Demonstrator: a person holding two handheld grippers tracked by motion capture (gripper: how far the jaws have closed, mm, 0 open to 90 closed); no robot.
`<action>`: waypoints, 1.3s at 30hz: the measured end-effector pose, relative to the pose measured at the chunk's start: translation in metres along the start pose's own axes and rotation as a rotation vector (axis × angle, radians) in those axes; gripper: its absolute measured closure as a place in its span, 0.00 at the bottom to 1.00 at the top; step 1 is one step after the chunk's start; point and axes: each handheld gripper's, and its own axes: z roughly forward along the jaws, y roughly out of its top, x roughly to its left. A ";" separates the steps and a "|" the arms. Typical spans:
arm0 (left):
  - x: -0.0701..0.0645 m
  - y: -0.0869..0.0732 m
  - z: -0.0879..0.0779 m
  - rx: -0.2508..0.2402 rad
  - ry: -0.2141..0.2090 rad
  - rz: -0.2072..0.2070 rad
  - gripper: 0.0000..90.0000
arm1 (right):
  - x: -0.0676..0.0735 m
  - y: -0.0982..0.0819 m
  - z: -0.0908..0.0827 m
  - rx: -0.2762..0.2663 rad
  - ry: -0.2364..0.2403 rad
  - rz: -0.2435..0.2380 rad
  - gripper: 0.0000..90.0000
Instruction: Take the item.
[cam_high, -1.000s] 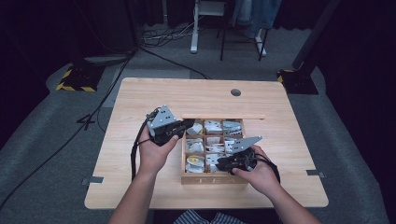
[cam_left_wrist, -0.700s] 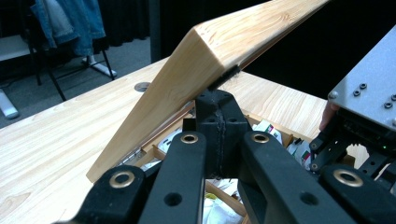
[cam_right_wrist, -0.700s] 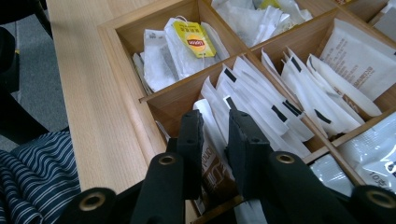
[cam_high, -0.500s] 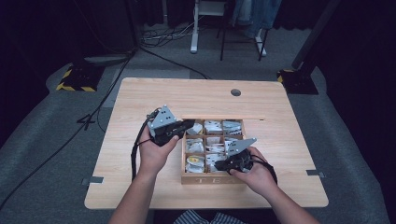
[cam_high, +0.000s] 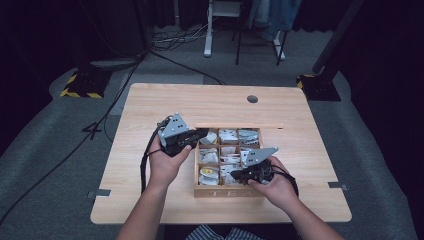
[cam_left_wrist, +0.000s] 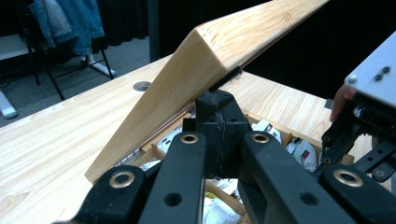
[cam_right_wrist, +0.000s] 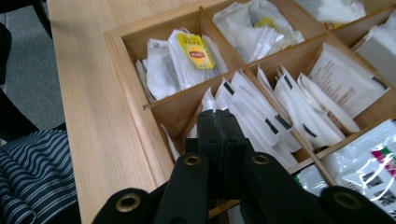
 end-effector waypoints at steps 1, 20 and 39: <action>0.000 0.000 0.000 0.000 0.001 0.000 0.99 | 0.000 0.001 -0.002 -0.005 -0.001 0.000 1.00; 0.000 0.000 0.001 0.003 0.001 0.003 0.99 | 0.002 0.011 -0.028 -0.125 -0.052 -0.004 1.00; 0.000 0.000 0.002 0.005 0.003 0.005 0.99 | -0.002 0.014 -0.058 -0.215 -0.086 0.021 1.00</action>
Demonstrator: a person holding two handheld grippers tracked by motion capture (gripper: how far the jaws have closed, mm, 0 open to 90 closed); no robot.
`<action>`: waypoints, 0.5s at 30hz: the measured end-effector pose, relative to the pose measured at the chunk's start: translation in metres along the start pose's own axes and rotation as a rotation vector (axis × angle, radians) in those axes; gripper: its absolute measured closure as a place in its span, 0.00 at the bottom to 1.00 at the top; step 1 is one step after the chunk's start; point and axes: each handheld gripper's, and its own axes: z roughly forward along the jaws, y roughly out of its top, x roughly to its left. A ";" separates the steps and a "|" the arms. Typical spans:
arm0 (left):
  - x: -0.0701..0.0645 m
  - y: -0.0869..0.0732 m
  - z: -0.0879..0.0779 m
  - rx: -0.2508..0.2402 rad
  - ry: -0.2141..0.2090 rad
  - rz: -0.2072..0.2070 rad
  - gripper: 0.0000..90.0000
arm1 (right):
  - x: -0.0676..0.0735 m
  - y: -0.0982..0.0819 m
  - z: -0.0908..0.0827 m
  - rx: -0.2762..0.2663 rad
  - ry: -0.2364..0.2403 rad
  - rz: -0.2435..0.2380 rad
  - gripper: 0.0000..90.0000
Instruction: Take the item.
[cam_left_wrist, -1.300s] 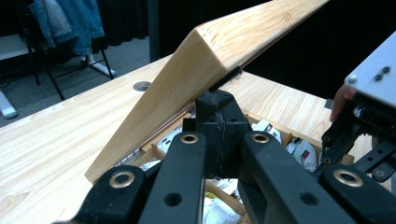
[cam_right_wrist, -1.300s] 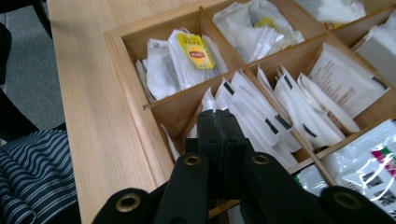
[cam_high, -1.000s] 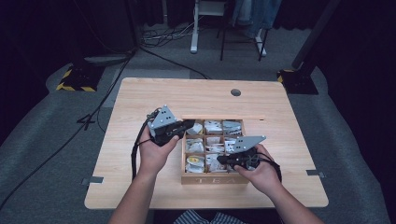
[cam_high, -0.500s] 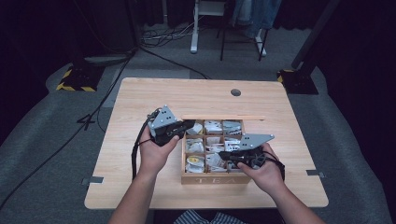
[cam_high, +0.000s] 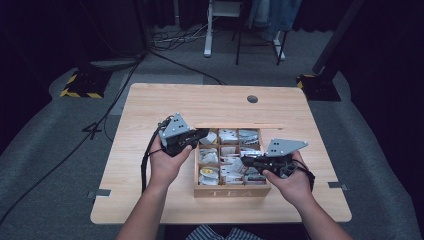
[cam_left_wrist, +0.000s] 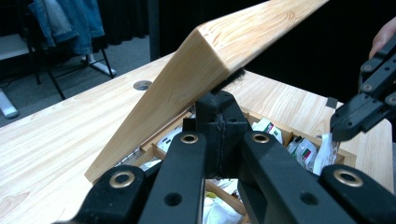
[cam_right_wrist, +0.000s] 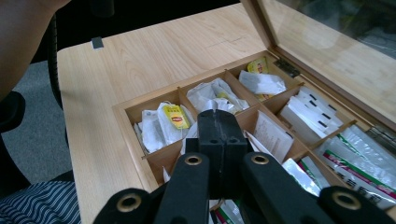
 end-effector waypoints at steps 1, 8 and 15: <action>0.000 0.000 0.000 0.000 0.000 0.000 0.99 | -0.001 0.000 -0.002 -0.003 -0.004 0.004 1.00; 0.000 0.000 0.000 -0.001 0.001 0.001 0.99 | -0.010 -0.001 -0.019 -0.018 -0.039 0.021 1.00; 0.000 0.000 0.001 0.006 0.002 0.003 0.99 | -0.022 -0.003 -0.037 -0.036 -0.089 0.041 1.00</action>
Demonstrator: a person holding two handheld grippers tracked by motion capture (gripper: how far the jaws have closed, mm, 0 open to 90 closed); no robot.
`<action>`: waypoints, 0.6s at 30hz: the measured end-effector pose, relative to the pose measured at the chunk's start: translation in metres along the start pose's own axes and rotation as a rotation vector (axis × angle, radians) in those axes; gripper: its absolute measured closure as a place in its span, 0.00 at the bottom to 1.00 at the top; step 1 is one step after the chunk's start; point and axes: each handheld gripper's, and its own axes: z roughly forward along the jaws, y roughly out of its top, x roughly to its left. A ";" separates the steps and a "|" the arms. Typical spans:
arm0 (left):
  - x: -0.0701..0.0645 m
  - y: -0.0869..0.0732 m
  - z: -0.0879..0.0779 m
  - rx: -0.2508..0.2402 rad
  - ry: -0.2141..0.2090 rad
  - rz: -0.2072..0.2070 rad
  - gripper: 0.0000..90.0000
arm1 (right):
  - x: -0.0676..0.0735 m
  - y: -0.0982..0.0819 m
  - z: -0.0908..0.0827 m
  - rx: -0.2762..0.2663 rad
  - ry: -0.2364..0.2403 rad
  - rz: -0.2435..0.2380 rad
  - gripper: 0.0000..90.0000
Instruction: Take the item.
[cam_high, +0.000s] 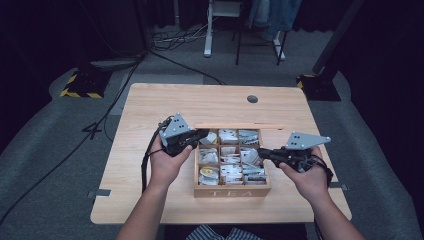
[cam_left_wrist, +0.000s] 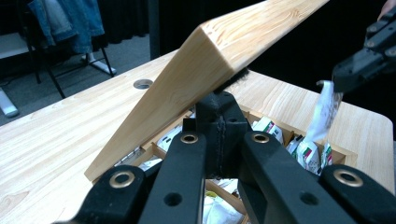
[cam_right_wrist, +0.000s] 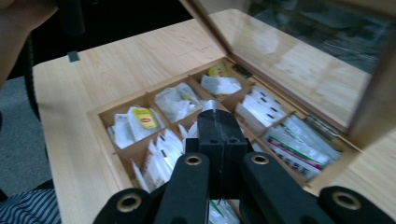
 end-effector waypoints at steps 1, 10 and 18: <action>0.000 0.000 0.000 0.000 0.001 0.000 0.99 | -0.002 0.000 -0.002 -0.001 -0.007 0.004 1.00; 0.000 0.000 0.000 0.003 0.001 0.000 0.99 | -0.023 -0.012 -0.017 0.008 -0.078 0.051 1.00; 0.000 0.000 0.000 0.005 -0.001 0.002 0.99 | -0.042 -0.022 -0.025 0.015 -0.140 0.092 1.00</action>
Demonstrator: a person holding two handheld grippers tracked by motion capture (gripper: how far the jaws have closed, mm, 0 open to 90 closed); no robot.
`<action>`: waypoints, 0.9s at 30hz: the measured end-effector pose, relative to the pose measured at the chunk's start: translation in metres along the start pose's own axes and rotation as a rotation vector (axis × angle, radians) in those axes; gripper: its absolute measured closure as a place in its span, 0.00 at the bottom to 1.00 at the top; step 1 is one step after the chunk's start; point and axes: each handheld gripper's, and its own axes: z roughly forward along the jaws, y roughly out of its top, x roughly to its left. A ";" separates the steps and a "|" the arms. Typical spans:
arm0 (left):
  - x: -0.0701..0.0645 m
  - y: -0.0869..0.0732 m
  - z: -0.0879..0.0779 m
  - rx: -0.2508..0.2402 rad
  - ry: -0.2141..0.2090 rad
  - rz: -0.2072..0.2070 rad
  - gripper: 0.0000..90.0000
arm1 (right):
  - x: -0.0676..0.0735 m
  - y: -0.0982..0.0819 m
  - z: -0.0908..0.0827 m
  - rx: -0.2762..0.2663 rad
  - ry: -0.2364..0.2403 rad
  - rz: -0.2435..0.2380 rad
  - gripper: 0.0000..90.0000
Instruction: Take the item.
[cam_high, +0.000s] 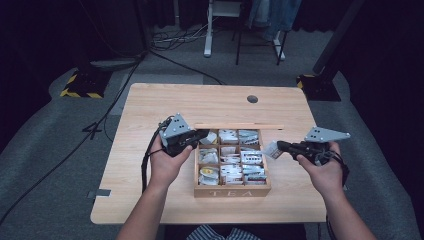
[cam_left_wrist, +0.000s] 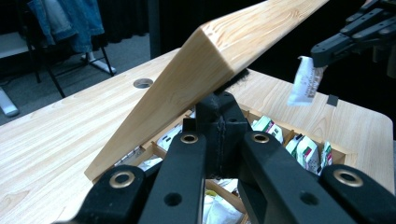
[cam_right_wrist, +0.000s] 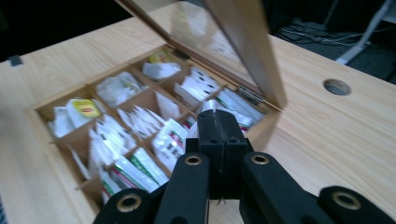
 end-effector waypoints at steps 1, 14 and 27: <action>0.000 0.000 0.000 0.000 0.000 0.000 0.99 | -0.002 -0.001 0.000 0.001 -0.007 0.004 1.00; 0.000 0.000 -0.001 0.000 -0.003 -0.005 0.99 | -0.044 -0.027 0.006 0.057 -0.126 0.088 1.00; 0.000 0.000 -0.001 -0.001 -0.002 -0.006 0.99 | -0.077 -0.058 0.031 0.147 -0.158 0.210 1.00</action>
